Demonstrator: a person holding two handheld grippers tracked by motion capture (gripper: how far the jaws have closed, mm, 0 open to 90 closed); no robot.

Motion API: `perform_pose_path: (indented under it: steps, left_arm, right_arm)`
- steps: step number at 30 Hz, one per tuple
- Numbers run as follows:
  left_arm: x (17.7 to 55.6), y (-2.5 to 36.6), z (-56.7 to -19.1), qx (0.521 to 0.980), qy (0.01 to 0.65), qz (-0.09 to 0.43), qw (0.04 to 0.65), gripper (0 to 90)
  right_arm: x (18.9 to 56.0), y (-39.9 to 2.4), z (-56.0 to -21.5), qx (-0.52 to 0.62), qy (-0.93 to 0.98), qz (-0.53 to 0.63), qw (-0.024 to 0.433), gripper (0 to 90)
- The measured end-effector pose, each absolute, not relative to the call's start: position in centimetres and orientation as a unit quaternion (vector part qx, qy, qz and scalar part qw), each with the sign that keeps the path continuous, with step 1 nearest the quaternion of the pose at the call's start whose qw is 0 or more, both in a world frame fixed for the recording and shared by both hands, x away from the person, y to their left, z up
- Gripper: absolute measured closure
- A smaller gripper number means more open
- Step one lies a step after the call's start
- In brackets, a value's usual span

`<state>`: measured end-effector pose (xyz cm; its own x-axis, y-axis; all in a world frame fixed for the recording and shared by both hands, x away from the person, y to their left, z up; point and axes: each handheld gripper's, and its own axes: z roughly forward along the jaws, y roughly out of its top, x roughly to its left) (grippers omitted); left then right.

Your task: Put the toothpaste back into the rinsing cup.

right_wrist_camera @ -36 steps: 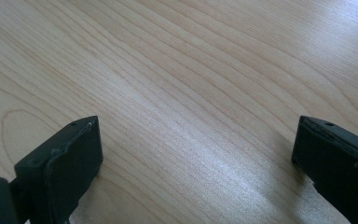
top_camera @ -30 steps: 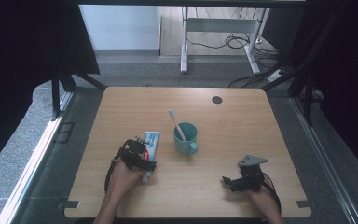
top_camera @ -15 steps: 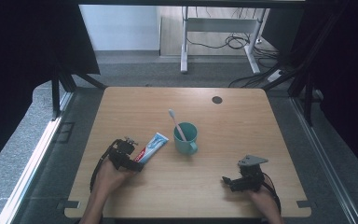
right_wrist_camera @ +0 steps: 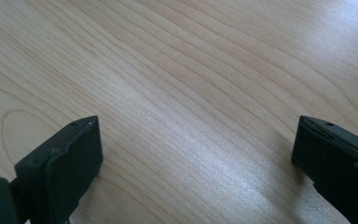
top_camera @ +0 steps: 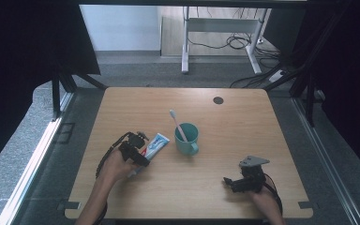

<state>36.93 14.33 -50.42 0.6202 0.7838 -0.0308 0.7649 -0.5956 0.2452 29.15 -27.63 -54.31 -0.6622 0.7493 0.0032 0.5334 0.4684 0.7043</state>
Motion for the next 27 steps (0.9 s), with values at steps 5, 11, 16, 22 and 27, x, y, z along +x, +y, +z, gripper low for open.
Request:
perform_pose_path:
  steps: [5,11,16,22,27]
  left_arm:
    - [38.1,13.3,-50.4,0.901,0.423,0.024,0.090,28.6]
    - [39.2,11.8,-50.0,0.910,0.411,0.012,0.060,35.2]
    - [40.0,10.7,-49.7,0.912,0.410,0.008,0.032,40.7]
    - [40.7,10.0,-49.9,0.909,0.417,-0.004,-0.003,44.9]
    - [40.9,9.9,-50.0,0.905,0.424,-0.012,-0.014,46.7]
  right_arm:
    - [29.2,-27.6,-54.3,0.380,0.843,0.347,0.155,1.5]
    - [29.2,-27.6,-54.3,0.380,0.843,0.347,0.155,1.6]
    - [29.2,-27.6,-54.3,0.380,0.843,0.347,0.155,1.6]
    - [29.1,-27.6,-54.3,0.380,0.843,0.347,0.155,1.6]
    - [29.1,-27.6,-54.3,0.380,0.843,0.347,0.155,1.6]
